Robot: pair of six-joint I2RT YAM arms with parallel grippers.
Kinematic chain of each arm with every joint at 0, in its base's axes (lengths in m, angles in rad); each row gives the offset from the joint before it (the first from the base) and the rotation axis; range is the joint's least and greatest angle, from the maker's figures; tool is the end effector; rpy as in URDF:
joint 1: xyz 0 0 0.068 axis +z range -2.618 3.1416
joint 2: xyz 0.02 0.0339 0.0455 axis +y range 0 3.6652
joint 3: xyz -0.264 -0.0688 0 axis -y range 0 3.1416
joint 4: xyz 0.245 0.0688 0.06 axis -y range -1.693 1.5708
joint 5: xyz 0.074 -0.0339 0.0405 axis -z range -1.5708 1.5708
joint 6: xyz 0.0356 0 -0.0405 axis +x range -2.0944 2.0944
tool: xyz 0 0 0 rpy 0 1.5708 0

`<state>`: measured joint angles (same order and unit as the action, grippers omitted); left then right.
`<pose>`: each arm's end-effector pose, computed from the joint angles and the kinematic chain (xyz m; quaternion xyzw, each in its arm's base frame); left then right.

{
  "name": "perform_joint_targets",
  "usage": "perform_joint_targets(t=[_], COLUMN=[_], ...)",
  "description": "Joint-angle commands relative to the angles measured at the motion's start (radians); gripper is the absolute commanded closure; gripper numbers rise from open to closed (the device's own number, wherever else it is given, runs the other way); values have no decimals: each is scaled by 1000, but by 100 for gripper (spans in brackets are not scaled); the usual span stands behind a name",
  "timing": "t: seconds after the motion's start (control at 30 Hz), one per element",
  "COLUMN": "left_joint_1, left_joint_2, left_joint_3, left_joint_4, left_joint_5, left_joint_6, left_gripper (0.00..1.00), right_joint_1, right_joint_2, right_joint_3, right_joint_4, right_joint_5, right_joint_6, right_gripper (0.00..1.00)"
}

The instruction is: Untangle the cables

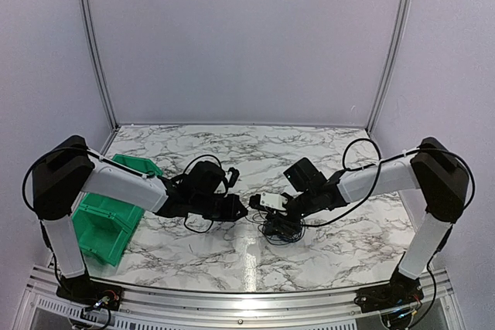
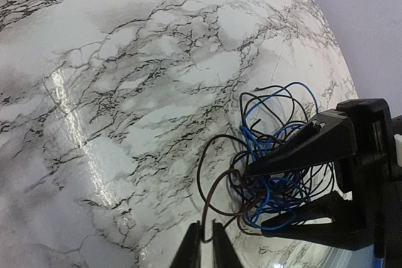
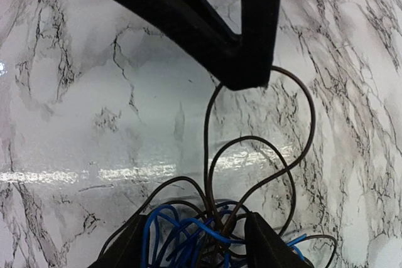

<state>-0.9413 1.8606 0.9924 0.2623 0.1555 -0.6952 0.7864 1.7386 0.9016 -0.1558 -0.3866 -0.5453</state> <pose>0.2247 -0.3179 0.1561 0.1442 0.8721 -0.3847 0.2659 0.2244 0.2439 0.1424 -0.6241 0.7059 0.2164 0.2555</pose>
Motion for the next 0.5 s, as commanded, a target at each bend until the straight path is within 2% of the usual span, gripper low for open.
perform_joint_targets(t=[0.0, 0.07, 0.3, 0.47], left_joint_1=[7, 6, 14, 24], left_joint_2=[46, 62, 103, 137], left_joint_3=[5, 12, 18, 25], left_joint_4=[75, 84, 112, 146], left_joint_5=[9, 13, 6, 10], left_joint_6=[-24, -33, -46, -81], left_gripper=[79, 74, 75, 66], right_joint_1=[4, 3, 3, 3], right_joint_2=[33, 32, 31, 27], right_joint_3=[15, 13, 13, 13], right_joint_4=[-3, -1, -1, -4], right_joint_5=[59, 62, 62, 54], right_joint_6=[4, 5, 4, 1], right_gripper=[50, 51, 51, 51])
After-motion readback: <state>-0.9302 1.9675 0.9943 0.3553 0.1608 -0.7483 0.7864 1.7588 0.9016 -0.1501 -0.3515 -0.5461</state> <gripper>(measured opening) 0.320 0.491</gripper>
